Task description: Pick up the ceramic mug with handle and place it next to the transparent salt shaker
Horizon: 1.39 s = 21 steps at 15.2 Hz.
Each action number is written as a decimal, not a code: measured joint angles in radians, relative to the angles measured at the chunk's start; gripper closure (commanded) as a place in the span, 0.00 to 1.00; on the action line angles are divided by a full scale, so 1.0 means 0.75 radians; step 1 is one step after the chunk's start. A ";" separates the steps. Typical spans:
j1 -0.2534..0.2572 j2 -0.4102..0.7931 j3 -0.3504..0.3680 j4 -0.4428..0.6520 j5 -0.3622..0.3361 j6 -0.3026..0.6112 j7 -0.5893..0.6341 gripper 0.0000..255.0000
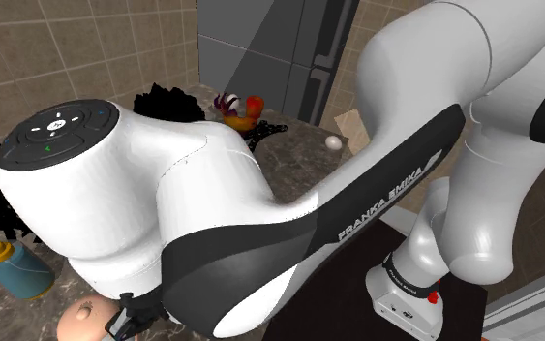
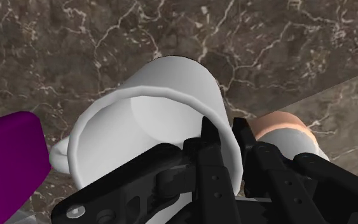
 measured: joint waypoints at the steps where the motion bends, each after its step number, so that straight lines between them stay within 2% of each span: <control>1: -0.001 -0.001 0.000 -0.017 -0.001 0.016 0.002 1.00; 9: 0.013 0.064 -0.018 -0.091 -0.052 0.141 0.039 1.00; 16: 0.016 0.078 -0.022 -0.098 -0.062 0.159 0.045 1.00; 17: 0.016 0.078 -0.022 -0.098 -0.062 0.159 0.045 0.00; 21: 0.016 0.078 -0.022 -0.098 -0.062 0.160 0.046 0.00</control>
